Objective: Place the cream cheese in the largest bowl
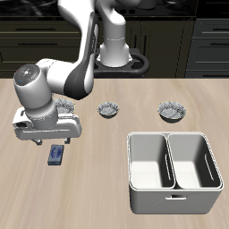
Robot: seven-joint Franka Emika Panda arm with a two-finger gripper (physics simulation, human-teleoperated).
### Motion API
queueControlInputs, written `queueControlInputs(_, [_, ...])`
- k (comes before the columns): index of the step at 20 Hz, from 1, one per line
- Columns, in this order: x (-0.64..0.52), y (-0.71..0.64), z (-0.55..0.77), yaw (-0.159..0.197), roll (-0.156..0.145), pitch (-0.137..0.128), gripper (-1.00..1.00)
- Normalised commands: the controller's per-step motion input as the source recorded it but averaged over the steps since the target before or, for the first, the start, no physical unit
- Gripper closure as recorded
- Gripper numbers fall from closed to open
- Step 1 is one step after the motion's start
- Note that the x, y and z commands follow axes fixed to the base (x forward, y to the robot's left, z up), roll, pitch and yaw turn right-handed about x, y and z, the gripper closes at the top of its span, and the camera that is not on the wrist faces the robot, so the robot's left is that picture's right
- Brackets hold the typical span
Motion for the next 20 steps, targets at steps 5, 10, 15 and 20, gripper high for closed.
queueControlInputs(5, [-0.02,0.01,-0.18,-0.001,0.004,0.025,-1.00])
queueControlInputs(10, [-0.04,-0.03,-0.18,-0.006,-0.001,0.024,-1.00])
queueControlInputs(15, [-0.05,-0.01,-0.21,0.003,0.014,0.024,-1.00])
queueControlInputs(20, [-0.01,0.01,-0.28,0.028,0.016,0.033,1.00])
